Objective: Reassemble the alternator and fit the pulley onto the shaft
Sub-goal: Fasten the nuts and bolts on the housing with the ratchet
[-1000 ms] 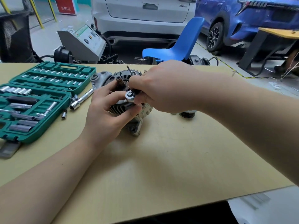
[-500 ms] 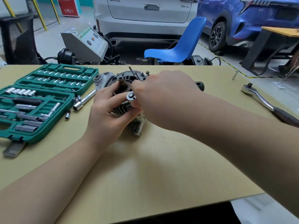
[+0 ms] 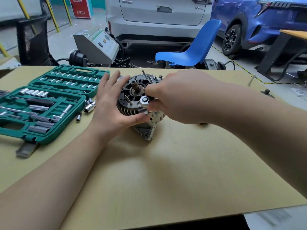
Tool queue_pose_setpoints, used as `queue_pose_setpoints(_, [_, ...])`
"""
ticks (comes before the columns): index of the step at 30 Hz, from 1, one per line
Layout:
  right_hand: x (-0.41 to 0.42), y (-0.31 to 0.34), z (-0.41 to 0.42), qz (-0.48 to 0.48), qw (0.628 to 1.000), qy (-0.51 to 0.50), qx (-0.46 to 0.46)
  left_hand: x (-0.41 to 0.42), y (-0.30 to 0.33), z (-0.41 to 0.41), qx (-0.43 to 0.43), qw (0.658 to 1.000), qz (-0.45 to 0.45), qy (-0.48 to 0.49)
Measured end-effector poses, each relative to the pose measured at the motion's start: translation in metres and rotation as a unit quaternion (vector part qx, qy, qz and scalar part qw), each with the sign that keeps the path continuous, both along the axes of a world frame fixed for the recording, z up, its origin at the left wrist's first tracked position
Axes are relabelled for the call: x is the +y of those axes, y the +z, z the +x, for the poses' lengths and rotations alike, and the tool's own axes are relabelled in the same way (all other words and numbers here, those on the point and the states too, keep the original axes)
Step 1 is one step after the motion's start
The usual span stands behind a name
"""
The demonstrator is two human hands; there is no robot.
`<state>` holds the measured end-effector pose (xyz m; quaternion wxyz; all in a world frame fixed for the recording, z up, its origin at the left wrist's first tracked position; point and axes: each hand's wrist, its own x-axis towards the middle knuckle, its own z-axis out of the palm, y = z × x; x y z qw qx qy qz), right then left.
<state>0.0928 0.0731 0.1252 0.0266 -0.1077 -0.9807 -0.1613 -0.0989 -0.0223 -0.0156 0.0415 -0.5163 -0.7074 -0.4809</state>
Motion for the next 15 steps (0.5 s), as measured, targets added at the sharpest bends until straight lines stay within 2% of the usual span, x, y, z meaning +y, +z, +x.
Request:
queue_pose_setpoints(7, [-0.004, -0.010, 0.003, 0.017, 1.000, -0.002, 0.023, 0.002, 0.011, -0.006, 0.119, 0.990, -0.072, 0.002])
queue_pose_setpoints(11, [-0.006, -0.012, 0.001, 0.031, 0.999, -0.008, 0.026, 0.002, 0.014, -0.003, 0.156, 0.983, -0.099, 0.007])
queue_pose_setpoints(15, [-0.008, -0.012, 0.000, 0.056, 0.998, -0.006, 0.030, 0.003, 0.018, 0.007, 0.156, 0.981, -0.117, 0.023])
